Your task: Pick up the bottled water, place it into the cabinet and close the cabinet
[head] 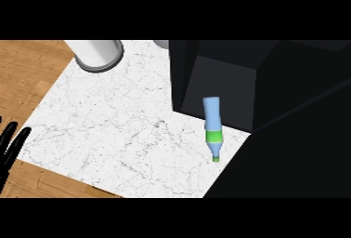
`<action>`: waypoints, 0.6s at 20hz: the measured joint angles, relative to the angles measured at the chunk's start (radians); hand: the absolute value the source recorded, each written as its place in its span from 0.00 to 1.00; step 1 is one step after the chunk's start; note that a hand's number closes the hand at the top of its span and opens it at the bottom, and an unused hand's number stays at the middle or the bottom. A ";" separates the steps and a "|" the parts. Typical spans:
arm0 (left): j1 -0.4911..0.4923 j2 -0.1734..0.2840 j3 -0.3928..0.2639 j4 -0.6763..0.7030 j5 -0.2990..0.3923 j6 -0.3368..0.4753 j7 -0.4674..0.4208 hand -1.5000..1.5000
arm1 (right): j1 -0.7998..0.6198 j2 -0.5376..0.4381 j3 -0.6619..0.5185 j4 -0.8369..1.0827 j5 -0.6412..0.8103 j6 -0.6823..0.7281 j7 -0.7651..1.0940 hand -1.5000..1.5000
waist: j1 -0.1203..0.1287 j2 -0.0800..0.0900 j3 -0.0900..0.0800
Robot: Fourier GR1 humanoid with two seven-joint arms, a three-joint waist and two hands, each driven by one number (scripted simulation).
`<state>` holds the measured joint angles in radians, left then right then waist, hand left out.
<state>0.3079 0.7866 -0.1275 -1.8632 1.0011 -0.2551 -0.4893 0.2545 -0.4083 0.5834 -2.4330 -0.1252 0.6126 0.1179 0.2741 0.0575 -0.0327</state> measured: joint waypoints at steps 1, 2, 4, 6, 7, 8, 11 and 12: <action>-0.003 0.001 0.001 0.001 0.001 -0.003 0.000 0.00 | -0.001 0.003 0.000 0.006 -0.014 0.004 -0.002 1.00 | 0.002 0.003 0.000; -0.004 0.001 0.002 0.003 0.001 -0.003 0.000 0.00 | -0.003 0.006 0.000 0.012 -0.029 0.008 -0.003 1.00 | 0.005 0.005 0.000; -0.009 0.003 0.006 0.007 0.002 -0.005 0.000 0.00 | -0.005 0.014 -0.001 0.023 -0.048 0.014 -0.008 1.00 | 0.005 0.007 0.000; -0.009 0.002 0.008 0.012 0.003 -0.009 -0.001 0.00 | -0.009 0.025 -0.004 0.037 -0.073 0.010 -0.005 1.00 | 0.003 0.006 -0.001; -0.008 0.002 0.007 0.012 0.003 -0.011 -0.001 0.00 | -0.019 0.038 -0.001 0.045 -0.085 0.001 0.006 1.00 | 0.003 0.006 -0.001; -0.008 0.002 0.007 0.014 0.004 -0.013 0.000 0.00 | -0.032 0.050 0.001 0.054 -0.098 -0.006 0.017 1.00 | 0.001 0.005 -0.001; -0.009 0.004 0.014 0.021 0.007 -0.015 -0.001 0.00 | -0.095 0.079 0.003 0.082 -0.114 -0.018 0.065 1.00 | -0.003 -0.002 0.000; -0.008 0.005 0.015 0.024 0.008 -0.016 0.001 0.00 | -0.120 0.086 0.002 0.092 -0.116 -0.020 0.082 1.00 | -0.005 -0.004 -0.001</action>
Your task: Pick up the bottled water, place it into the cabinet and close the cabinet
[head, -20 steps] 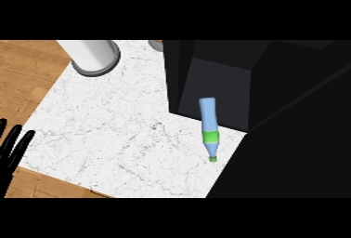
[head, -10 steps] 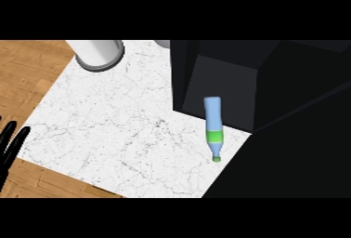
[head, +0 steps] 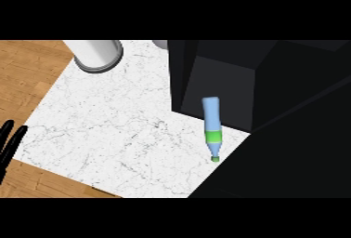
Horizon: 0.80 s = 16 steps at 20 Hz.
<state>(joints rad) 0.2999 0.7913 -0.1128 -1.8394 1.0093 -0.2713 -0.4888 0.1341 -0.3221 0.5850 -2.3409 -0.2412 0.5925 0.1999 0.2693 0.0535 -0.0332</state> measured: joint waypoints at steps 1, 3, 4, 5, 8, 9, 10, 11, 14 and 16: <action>0.001 0.000 0.000 0.003 0.000 -0.001 0.002 0.00 | -0.028 0.008 -0.001 0.012 0.000 -0.001 0.018 1.00 | -0.002 -0.003 0.000; 0.002 0.001 0.003 0.008 0.004 -0.003 0.003 0.00 | -0.085 0.023 -0.008 0.042 -0.003 -0.002 0.050 1.00 | -0.004 -0.007 -0.001; 0.000 0.002 0.006 0.011 0.005 -0.003 0.003 0.00 | -0.114 0.031 -0.015 0.058 -0.003 -0.004 0.066 1.00 | -0.007 -0.008 -0.001; 0.001 0.002 0.006 0.013 0.006 -0.002 0.004 0.00 | -0.144 0.041 -0.020 0.077 -0.005 -0.007 0.082 1.00 | -0.008 -0.010 0.000; 0.002 0.003 0.008 0.019 0.010 -0.004 0.007 0.00 | -0.234 0.075 -0.039 0.150 -0.010 -0.025 0.133 1.00 | -0.017 -0.014 0.002; 0.001 0.004 0.011 0.024 0.012 -0.004 0.007 0.00 | -0.261 0.089 -0.040 0.173 -0.009 -0.031 0.150 1.00 | -0.022 -0.015 0.003; 0.002 0.002 0.011 0.027 0.013 -0.005 0.007 0.00 | -0.286 0.100 -0.040 0.190 -0.010 -0.034 0.166 1.00 | -0.025 -0.016 0.005; 0.000 0.002 0.013 0.031 0.015 -0.007 0.007 0.00 | -0.310 0.110 -0.044 0.208 -0.013 -0.037 0.180 1.00 | -0.029 -0.015 0.005; -0.001 0.001 0.018 0.039 0.020 -0.012 0.006 0.00 | -0.390 0.152 -0.068 0.287 -0.025 -0.057 0.220 1.00 | -0.035 -0.017 0.008; 0.004 0.002 0.022 0.046 0.022 -0.018 0.005 0.00 | -0.454 0.196 -0.090 0.360 -0.017 -0.097 0.254 1.00 | -0.035 -0.019 0.010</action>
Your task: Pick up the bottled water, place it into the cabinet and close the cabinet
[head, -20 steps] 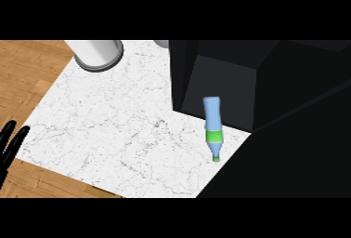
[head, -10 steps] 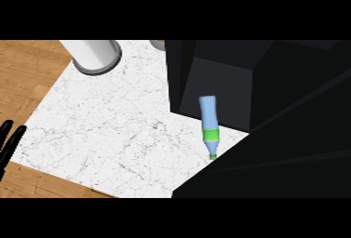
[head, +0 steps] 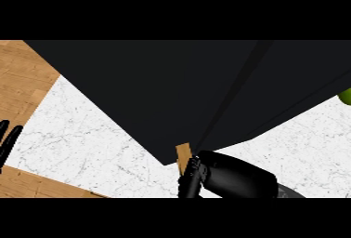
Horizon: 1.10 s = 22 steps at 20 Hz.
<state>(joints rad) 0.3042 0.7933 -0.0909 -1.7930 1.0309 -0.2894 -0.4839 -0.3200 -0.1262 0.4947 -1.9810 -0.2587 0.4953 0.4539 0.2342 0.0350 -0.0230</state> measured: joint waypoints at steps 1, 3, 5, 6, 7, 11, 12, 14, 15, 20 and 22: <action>0.003 -0.002 0.000 0.002 0.000 -0.001 -0.002 0.00 | -0.035 0.024 -0.010 0.039 0.010 -0.025 0.019 1.00 | -0.002 -0.001 0.002; 0.003 -0.002 0.002 0.008 0.003 -0.005 -0.001 0.00 | -0.109 0.064 -0.034 0.119 0.024 -0.071 0.053 1.00 | -0.009 -0.002 0.006; 0.011 -0.004 0.006 0.019 0.004 -0.012 -0.005 0.00 | -0.183 0.091 -0.063 0.199 0.044 -0.130 0.069 1.00 | -0.013 -0.003 0.008; 0.013 -0.004 0.010 0.023 0.005 -0.014 -0.006 0.00 | -0.221 0.101 -0.076 0.239 0.055 -0.159 0.073 1.00 | -0.017 -0.004 0.009; 0.014 -0.003 0.012 0.024 0.006 -0.015 -0.006 0.00 | -0.259 0.108 -0.089 0.276 0.067 -0.191 0.076 1.00 | -0.020 -0.004 0.011; 0.021 -0.003 0.023 0.030 0.013 -0.024 -0.009 0.00 | -0.389 0.127 -0.143 0.422 0.098 -0.318 0.073 1.00 | -0.031 -0.007 0.015; 0.020 -0.006 0.023 0.032 0.013 -0.025 -0.011 0.00 | -0.416 0.127 -0.150 0.456 0.100 -0.348 0.073 1.00 | -0.035 -0.006 0.016; 0.020 -0.002 0.032 0.036 0.018 -0.030 -0.012 0.00 | -0.461 0.126 -0.162 0.517 0.101 -0.403 0.072 1.00 | -0.039 -0.007 0.018; 0.020 -0.004 0.033 0.037 0.019 -0.030 -0.011 0.00 | -0.483 0.127 -0.168 0.546 0.098 -0.424 0.067 1.00 | -0.043 -0.006 0.020; 0.027 -0.015 0.035 0.043 0.016 -0.040 -0.021 0.00 | -0.542 0.127 -0.165 0.638 0.065 -0.531 0.045 0.00 | -0.051 -0.014 0.021; 0.027 -0.011 0.042 0.045 0.018 -0.045 -0.021 0.00 | -0.554 0.127 -0.160 0.659 0.047 -0.570 0.034 0.00 | -0.052 -0.016 0.021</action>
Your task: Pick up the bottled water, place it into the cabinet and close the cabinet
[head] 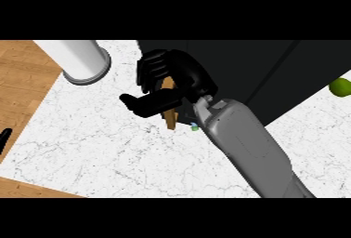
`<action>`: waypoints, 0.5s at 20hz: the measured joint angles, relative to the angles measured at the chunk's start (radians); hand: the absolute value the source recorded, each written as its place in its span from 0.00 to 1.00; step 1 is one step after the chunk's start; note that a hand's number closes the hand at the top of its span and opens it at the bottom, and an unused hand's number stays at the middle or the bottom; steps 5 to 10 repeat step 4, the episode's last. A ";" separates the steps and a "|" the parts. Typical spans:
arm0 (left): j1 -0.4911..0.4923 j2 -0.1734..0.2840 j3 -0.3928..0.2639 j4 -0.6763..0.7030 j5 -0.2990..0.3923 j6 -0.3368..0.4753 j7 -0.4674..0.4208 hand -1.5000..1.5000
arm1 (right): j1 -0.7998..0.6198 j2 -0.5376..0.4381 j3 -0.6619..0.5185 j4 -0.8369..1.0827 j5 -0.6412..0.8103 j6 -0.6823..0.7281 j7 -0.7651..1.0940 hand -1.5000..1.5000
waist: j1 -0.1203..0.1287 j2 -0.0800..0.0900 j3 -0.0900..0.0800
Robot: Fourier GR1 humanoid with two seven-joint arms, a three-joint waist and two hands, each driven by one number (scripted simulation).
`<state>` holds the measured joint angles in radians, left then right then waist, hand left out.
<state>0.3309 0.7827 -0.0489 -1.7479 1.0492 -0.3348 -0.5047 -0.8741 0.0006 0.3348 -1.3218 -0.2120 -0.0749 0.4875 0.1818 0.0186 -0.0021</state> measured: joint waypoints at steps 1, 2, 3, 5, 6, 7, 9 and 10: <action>0.000 -0.003 0.001 0.002 0.002 -0.003 -0.002 0.00 | -0.006 0.000 0.003 0.010 -0.014 -0.015 -0.008 0.00 | -0.003 -0.001 -0.001; 0.004 -0.003 0.000 0.002 0.001 -0.005 -0.001 0.00 | -0.012 0.000 0.004 0.019 -0.024 -0.028 -0.010 0.00 | -0.003 -0.002 0.000; 0.006 -0.004 0.002 0.004 0.002 -0.008 -0.002 0.00 | -0.017 0.000 0.007 0.027 -0.033 -0.043 -0.013 0.00 | -0.005 -0.003 0.000; 0.008 -0.002 0.004 0.003 0.005 -0.009 0.000 0.00 | -0.023 0.000 0.011 0.035 -0.043 -0.055 -0.019 0.00 | -0.006 -0.004 0.000; 0.008 -0.002 0.004 0.003 0.005 -0.009 0.000 0.00 | -0.023 0.000 0.011 0.035 -0.043 -0.055 -0.019 0.00 | -0.006 -0.004 0.000; 0.008 -0.002 0.004 0.003 0.005 -0.009 0.000 0.00 | -0.023 0.000 0.011 0.035 -0.043 -0.055 -0.019 0.00 | -0.006 -0.004 0.000; 0.008 -0.002 0.004 0.003 0.005 -0.009 0.000 0.00 | -0.023 0.000 0.011 0.035 -0.043 -0.055 -0.019 0.00 | -0.006 -0.004 0.000; 0.008 -0.002 0.004 0.003 0.005 -0.009 0.000 0.00 | -0.023 0.000 0.011 0.035 -0.043 -0.055 -0.019 0.00 | -0.006 -0.004 0.000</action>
